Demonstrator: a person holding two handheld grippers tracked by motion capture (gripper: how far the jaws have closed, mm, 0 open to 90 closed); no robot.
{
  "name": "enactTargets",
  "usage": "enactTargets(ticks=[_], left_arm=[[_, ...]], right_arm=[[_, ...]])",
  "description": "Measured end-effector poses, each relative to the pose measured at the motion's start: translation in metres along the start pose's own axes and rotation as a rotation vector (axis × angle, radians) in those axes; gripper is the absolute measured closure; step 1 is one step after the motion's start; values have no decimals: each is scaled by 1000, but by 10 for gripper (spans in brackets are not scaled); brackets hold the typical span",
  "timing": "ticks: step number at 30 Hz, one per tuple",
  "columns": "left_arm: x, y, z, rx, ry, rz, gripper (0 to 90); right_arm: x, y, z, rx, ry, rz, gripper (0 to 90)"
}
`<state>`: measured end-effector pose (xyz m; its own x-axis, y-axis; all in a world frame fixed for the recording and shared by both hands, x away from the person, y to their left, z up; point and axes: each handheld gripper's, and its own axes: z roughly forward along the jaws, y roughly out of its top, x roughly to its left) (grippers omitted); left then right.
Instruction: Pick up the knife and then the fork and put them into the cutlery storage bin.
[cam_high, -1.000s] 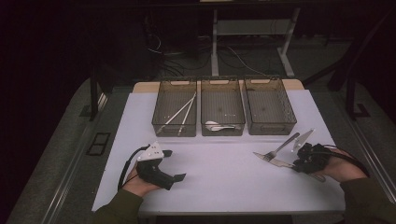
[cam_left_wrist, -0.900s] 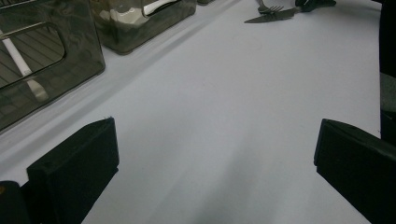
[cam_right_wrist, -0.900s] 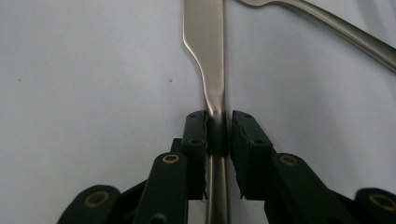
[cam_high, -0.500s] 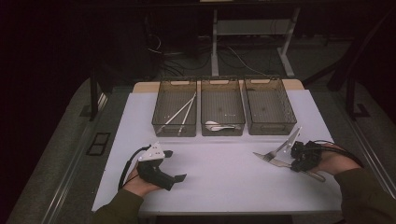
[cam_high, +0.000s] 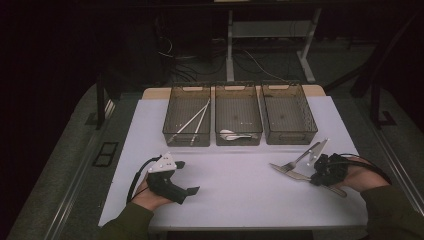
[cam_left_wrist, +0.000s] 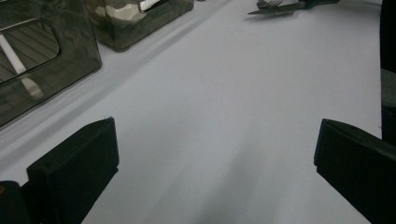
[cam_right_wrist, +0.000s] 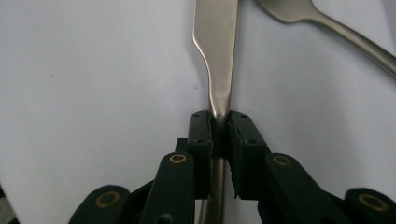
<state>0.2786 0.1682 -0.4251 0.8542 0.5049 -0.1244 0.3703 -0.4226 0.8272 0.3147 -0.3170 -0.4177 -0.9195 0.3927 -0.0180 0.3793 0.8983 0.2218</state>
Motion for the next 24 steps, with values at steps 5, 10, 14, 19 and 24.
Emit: enactTargets(ticks=[5,10,14,19,24], left_arm=[[0,0,0,-1,1,0,0],[0,0,0,-1,2,-2,0],[0,0,-1,-1,3,0,0],[0,0,-1,0,3,2,0],[1,-1,0,7,6,9,0]], right_arm=[[6,2,-4,-47,14,-17,795],[10,5,-10,-116,22,-12,795],[10,6,-16,-186,3,22,795],[5,5,-24,-282,-33,81,798],[-3,5,-29,-356,-59,162,798]])
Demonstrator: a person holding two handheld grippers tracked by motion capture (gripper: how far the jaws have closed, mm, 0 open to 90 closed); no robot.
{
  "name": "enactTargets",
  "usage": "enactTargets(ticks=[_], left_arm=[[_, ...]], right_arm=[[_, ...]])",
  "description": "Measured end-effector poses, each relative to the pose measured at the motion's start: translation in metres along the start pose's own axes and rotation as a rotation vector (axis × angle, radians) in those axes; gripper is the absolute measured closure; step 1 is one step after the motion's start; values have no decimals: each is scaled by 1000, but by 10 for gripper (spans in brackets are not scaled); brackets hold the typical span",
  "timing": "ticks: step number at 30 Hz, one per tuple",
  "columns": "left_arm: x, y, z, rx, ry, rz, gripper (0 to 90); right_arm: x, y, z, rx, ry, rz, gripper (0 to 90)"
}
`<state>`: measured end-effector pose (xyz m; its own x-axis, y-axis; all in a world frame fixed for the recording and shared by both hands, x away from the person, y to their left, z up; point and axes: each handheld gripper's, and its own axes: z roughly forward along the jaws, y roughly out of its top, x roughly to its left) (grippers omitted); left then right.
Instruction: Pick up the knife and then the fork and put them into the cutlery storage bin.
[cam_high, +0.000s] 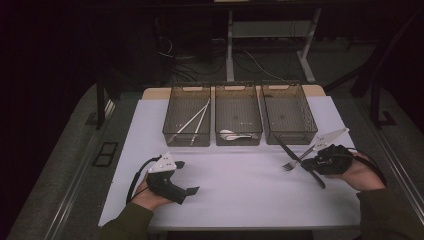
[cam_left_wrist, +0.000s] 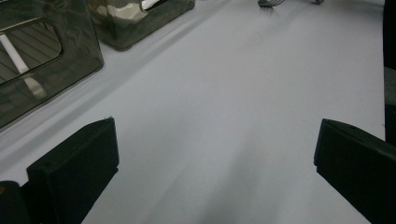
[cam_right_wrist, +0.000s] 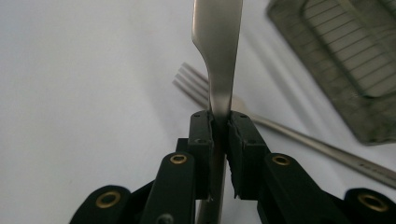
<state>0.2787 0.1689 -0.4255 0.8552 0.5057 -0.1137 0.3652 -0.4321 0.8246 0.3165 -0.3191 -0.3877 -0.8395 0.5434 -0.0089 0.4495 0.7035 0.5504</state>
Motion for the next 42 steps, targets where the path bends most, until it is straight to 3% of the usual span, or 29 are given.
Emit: enactTargets(ticks=[5,12,21,33,37,42], left_arm=[[-1,0,0,-3,0,3,0],[-1,-1,1,0,-2,6,0],[-1,0,2,-3,-11,16,0],[-1,1,3,-4,-20,23,0],[-1,1,4,-3,-23,27,0],[-2,2,3,-5,-23,28,0]], right_arm=[[-8,5,-11,-76,-34,75,798],[-22,22,-28,-109,-109,158,798],[-42,53,-44,-147,-172,187,798],[-79,92,-41,-186,-230,224,798],[-93,100,-40,-202,-258,240,798],[-111,102,-26,-206,-284,293,797]])
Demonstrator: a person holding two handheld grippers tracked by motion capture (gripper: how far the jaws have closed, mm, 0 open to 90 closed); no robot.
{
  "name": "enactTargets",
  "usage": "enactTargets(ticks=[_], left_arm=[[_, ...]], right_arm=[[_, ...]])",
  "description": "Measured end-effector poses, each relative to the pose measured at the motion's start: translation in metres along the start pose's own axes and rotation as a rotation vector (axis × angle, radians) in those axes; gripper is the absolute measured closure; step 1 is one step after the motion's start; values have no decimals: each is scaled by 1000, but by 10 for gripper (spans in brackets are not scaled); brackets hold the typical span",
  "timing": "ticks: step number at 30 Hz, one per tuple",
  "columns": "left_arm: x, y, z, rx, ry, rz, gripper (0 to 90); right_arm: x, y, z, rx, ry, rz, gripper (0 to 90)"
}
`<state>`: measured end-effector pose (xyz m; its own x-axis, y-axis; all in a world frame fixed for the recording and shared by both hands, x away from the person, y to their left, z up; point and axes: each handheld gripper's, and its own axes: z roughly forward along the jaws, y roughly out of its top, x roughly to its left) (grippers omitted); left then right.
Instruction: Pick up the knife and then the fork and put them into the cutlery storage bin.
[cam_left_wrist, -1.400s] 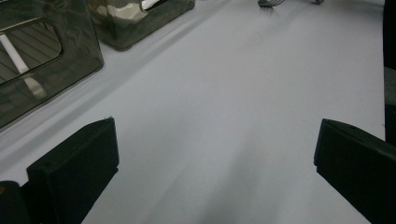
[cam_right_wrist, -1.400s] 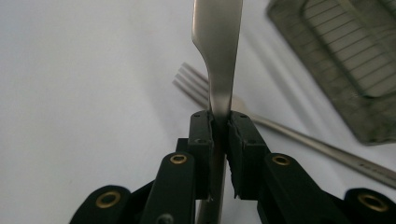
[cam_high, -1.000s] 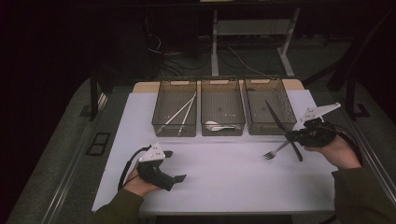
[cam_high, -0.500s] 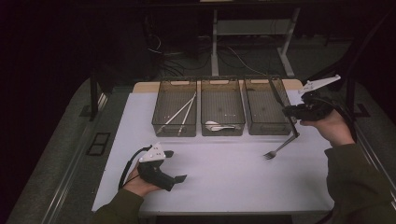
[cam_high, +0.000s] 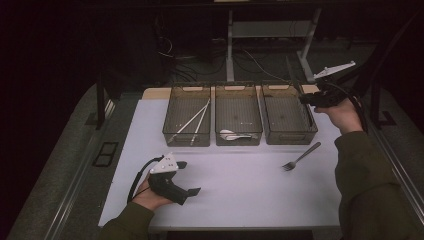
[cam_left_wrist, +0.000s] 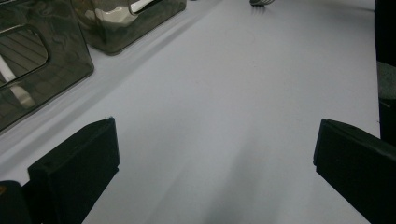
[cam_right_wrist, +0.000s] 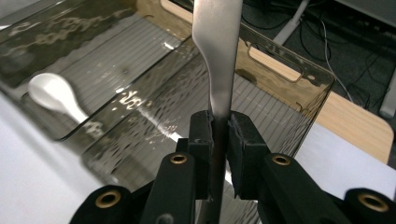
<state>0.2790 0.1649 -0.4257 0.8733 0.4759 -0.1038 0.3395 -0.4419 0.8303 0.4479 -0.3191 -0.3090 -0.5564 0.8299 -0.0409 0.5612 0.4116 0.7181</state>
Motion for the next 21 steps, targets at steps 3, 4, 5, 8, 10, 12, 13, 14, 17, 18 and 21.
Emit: enactTargets(ticks=[3,4,5,8,10,12,13,14,17,18,21], left_arm=[[0,0,0,0,-1,-2,0],[0,0,0,0,-2,-2,0],[0,0,0,0,-2,0,0],[0,0,-1,-2,-2,1,0],[0,0,-1,-1,-2,3,0],[-1,0,-1,-6,-4,2,0],[-1,1,-1,-6,-4,3,0],[-1,1,-1,-6,-4,3,0],[0,1,-1,-6,-3,3,0],[0,1,-1,-7,-3,4,0],[0,0,-2,-6,-3,4,0]], right_arm=[[-4,-3,15,35,-11,17,797],[-5,-4,20,51,-15,18,797],[-5,-5,24,63,-17,19,797],[-4,-9,32,84,-16,20,797],[-4,-11,37,96,-22,18,797],[-4,-13,41,107,-22,27,797],[-4,-15,43,114,-24,22,797],[-4,-16,46,122,-26,27,797],[-4,-19,52,133,-21,34,797],[-4,-20,54,139,-21,31,797],[-3,-24,61,159,-26,30,796]])
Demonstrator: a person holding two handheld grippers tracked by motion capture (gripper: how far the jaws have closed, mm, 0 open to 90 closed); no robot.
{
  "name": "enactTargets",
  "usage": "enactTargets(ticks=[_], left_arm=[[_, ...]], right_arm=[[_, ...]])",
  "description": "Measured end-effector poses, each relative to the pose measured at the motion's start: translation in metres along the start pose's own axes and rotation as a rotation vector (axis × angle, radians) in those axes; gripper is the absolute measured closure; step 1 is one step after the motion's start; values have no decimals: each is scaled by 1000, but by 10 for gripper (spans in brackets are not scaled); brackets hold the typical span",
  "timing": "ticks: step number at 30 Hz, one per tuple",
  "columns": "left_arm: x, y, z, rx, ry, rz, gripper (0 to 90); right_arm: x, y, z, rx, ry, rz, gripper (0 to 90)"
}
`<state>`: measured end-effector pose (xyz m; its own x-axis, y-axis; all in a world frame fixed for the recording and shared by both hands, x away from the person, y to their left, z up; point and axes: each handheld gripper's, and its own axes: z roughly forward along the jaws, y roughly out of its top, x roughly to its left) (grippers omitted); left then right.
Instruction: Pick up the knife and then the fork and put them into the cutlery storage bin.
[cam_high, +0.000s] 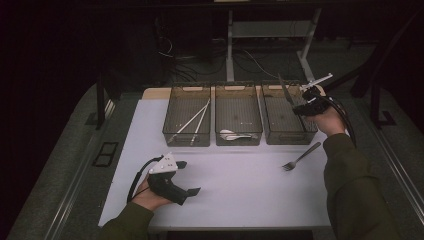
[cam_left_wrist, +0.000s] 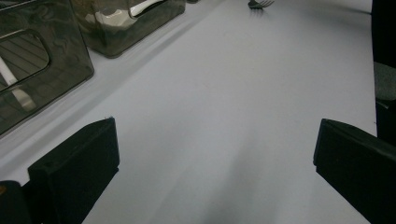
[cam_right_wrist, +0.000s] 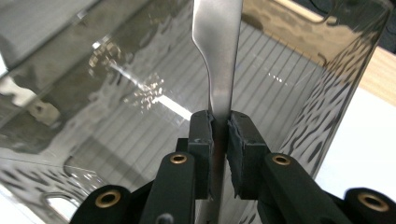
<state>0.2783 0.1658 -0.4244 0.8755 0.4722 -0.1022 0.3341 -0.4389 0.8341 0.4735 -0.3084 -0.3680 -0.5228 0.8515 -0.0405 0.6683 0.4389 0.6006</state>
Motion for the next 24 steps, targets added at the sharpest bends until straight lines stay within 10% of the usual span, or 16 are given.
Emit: enactTargets(ticks=[24], left_arm=[[-1,0,0,1,-4,3,0]], right_arm=[[3,-10,23,78,-2,-5,706]])
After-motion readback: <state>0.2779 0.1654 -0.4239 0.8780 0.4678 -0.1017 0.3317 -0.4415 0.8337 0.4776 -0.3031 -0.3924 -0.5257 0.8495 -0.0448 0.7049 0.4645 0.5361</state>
